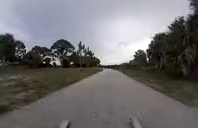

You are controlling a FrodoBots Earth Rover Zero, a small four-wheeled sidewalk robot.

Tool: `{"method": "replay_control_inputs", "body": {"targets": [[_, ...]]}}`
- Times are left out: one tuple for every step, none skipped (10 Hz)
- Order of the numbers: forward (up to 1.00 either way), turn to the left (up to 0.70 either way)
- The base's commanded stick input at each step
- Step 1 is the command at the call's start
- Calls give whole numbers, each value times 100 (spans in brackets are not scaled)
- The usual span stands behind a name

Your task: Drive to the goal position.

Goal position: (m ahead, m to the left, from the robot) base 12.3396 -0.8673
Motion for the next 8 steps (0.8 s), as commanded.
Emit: {"method": "replay_control_inputs", "body": {"targets": [[100,0],[100,0],[100,-20],[100,-21],[100,0],[100,0],[100,0],[100,0]]}}
